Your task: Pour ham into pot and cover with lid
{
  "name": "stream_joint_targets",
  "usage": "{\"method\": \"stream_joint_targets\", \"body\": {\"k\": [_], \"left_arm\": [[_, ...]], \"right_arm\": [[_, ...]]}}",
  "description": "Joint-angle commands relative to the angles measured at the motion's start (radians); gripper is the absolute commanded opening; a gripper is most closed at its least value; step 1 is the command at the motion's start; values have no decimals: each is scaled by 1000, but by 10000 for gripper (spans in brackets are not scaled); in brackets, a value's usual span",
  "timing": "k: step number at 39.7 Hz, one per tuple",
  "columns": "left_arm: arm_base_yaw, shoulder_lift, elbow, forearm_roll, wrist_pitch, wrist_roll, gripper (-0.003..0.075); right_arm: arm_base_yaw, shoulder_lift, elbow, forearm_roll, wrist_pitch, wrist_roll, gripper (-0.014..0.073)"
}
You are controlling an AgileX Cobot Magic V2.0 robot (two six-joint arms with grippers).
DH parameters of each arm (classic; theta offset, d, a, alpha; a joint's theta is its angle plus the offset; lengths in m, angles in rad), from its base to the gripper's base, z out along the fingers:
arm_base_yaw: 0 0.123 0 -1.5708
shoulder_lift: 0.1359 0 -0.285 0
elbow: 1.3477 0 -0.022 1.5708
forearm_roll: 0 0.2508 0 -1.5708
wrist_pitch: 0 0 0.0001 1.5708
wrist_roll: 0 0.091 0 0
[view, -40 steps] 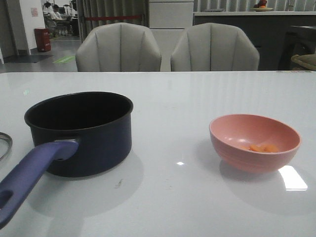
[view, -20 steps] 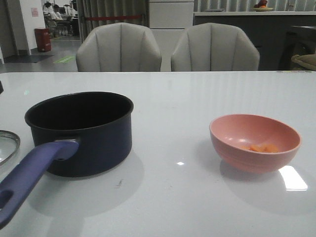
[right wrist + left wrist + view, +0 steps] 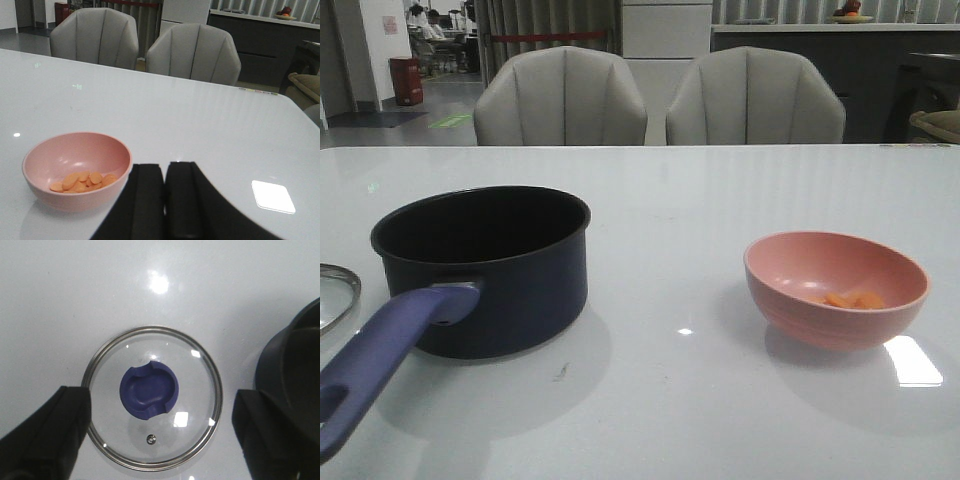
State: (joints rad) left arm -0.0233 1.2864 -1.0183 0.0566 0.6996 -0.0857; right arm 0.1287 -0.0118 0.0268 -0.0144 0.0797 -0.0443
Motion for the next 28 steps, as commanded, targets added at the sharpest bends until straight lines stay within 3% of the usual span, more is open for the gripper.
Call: {"method": "stream_joint_targets", "body": {"k": [1,28], "left_arm": [[-22,-141,43,-9,-124,-1,581],[-193,-915,470,-69,-294,-1,581]], "right_arm": [[-6,-19,-5,2,-80,-5,148],[-6,-19,-5,2,-80,-5,148]]}}
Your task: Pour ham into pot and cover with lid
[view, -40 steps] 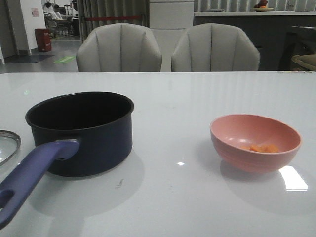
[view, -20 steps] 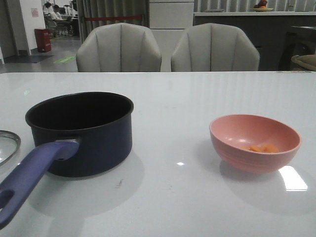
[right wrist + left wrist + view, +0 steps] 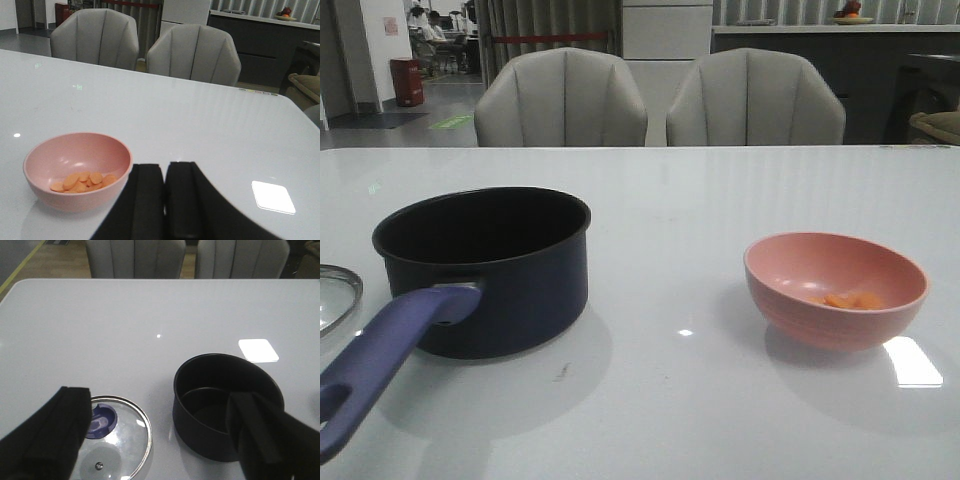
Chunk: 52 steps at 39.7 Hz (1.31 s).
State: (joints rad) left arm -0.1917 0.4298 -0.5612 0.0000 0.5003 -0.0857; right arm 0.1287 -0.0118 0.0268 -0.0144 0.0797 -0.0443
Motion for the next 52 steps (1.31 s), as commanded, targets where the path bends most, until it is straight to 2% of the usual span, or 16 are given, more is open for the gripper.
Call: {"method": "stream_joint_targets", "body": {"k": [1,8,13,27,39,47,52], "left_arm": [[-31,-85,30,-13,-99,-1,581],[-93,-225,135,0,-137,-1,581],[-105,-291,210,0,-216,-1,582],[-105,-312,220,-8,-234,-1,582],[-105,-312,220,-8,-234,-1,582],[-105,-312,220,-8,-234,-1,581],[-105,-312,220,-8,-234,-1,581]], "right_arm": [[-6,-19,-5,2,-80,-5,148],[-6,-19,-5,2,-80,-5,148],[-6,-19,-5,2,-80,-5,148],[-6,-19,-5,2,-94,-5,148],[-6,-18,-20,36,-283,-3,148],[-5,86,-162,199,-80,-3,148],[-5,206,-290,214,83,-4,148]]}}
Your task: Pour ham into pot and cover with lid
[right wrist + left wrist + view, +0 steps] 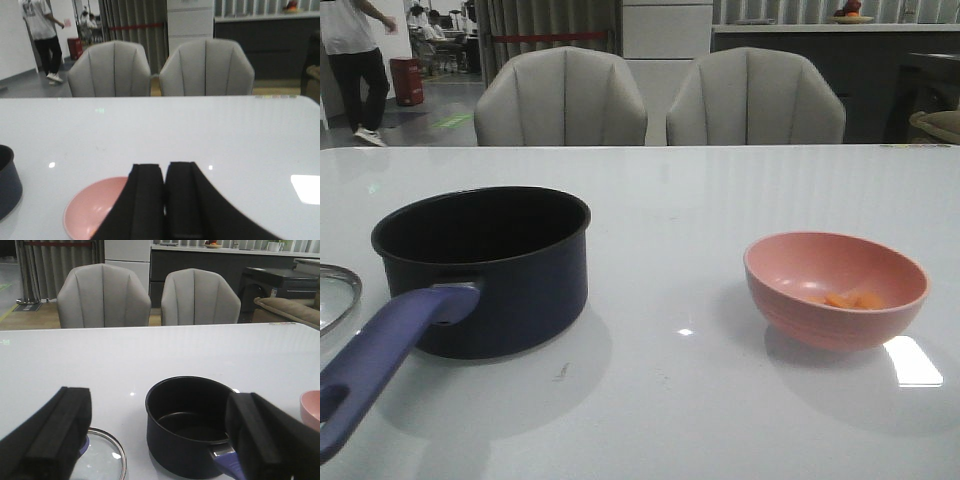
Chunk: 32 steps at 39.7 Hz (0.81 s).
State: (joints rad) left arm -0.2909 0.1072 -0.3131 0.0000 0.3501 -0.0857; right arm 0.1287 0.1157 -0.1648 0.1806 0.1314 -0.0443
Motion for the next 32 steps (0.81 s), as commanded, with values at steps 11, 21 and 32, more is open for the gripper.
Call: {"method": "stream_joint_targets", "body": {"k": [11,21,32], "left_arm": [[-6,11,-28,-8,-84,-1,581],[-6,11,-28,-8,-84,-1,581],[-6,11,-28,-8,-84,-1,581]], "right_arm": [[-5,223,-181,20,111,-4,148],[-5,287,-201,22,181,-4,169],[-5,547,-307,29,215,-4,502]]}}
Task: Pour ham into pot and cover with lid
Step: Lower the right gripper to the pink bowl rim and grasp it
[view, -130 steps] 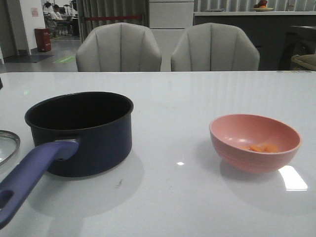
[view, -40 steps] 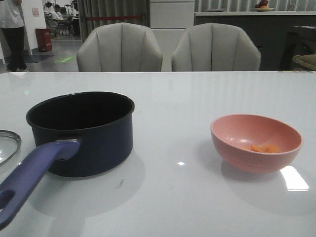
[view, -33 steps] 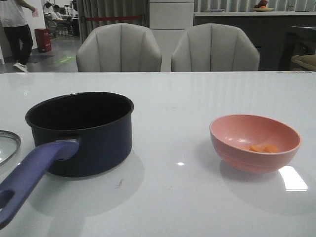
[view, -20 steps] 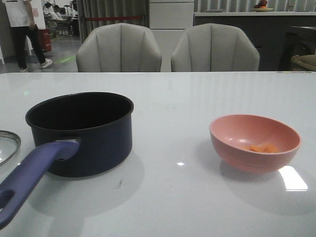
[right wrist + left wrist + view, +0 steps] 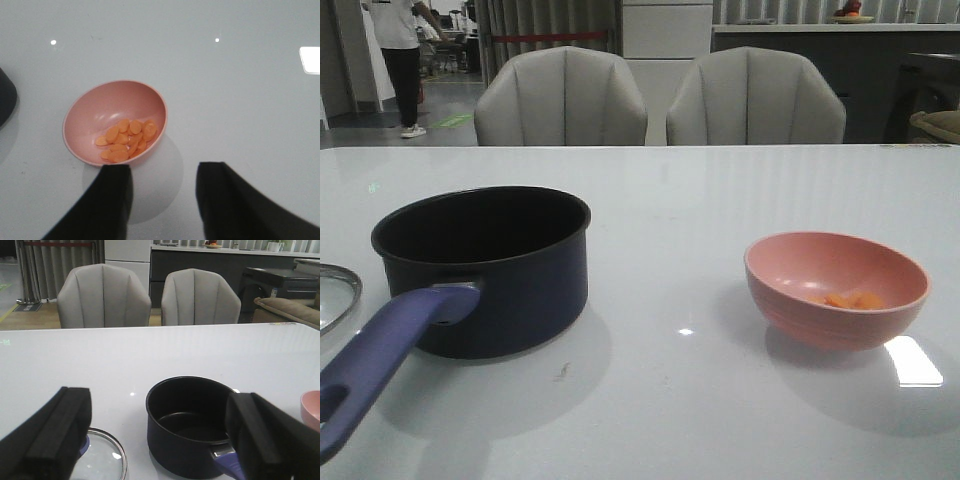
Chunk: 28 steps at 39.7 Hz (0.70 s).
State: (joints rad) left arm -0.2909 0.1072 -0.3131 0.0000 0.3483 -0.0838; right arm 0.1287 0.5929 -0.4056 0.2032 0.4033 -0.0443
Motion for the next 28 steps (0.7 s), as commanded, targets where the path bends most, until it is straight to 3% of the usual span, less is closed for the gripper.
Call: {"method": "stream_joint_targets", "body": {"k": [1,18,28], "left_arm": [[-6,11,-28,-8,-83,-3,581],[-6,11,-28,-8,-83,-3,581],[-6,11,-28,-8,-83,-3,581]], "right_arm": [[-5,110,-87,6,-48,-4,510],[-5,663,-438,30,137,-6,507],[-5,913,-608,130,208,-95,507]]}}
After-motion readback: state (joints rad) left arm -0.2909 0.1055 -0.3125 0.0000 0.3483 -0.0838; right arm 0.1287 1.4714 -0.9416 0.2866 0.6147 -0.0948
